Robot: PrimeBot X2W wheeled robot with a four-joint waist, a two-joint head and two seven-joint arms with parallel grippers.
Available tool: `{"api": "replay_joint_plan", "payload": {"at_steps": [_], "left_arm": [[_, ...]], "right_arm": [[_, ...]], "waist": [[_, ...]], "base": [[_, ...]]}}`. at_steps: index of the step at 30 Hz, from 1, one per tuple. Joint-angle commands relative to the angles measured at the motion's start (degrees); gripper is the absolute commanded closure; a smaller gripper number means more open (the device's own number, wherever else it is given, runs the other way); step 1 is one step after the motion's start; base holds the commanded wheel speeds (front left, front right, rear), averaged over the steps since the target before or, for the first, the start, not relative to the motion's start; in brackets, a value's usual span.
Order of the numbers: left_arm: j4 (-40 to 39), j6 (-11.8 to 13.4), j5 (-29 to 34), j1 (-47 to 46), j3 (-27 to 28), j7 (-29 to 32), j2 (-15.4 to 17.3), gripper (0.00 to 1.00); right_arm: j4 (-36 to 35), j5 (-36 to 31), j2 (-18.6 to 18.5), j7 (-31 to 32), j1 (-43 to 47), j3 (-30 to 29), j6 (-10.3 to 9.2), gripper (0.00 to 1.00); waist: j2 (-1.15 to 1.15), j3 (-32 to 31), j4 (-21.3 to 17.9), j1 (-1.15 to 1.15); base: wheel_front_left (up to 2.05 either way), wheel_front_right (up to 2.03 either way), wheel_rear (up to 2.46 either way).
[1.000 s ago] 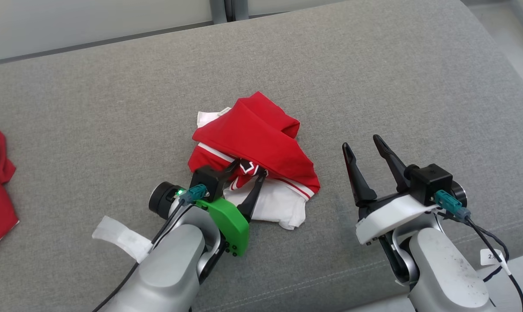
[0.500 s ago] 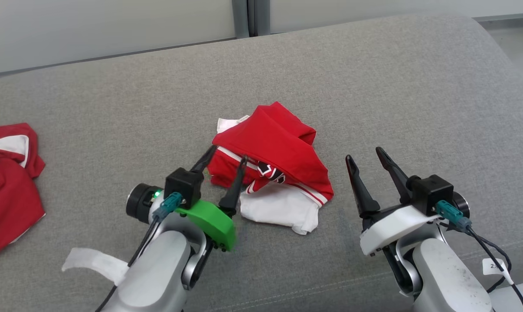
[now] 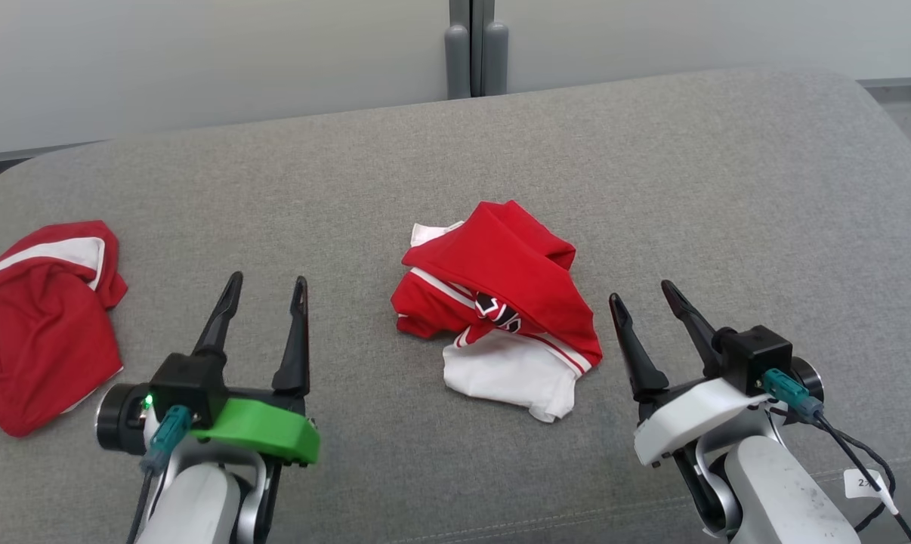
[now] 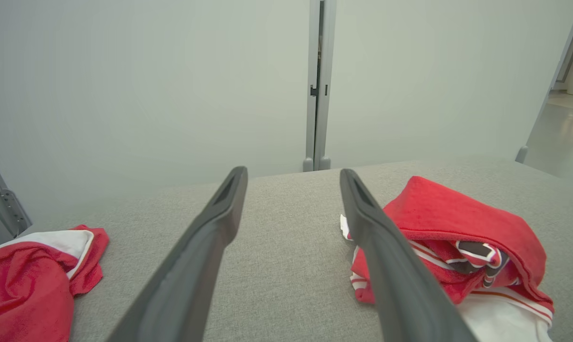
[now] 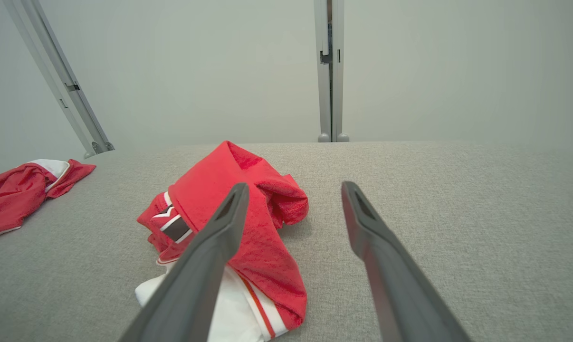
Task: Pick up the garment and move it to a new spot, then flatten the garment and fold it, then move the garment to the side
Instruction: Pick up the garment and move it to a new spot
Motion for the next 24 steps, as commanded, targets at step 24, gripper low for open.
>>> {"api": "replay_joint_plan", "payload": {"at_steps": [24], "left_arm": [[-6.25, 1.03, 2.96, 17.02, 15.78, -0.08, -0.79, 0.00]], "right_arm": [[1.32, 0.70, -0.84, -0.30, 2.06, -0.30, 0.00, 0.00]], "waist": [[0.00, -1.66, 2.18, 0.00]], "base": [[0.00, 0.00, 0.00]]}}
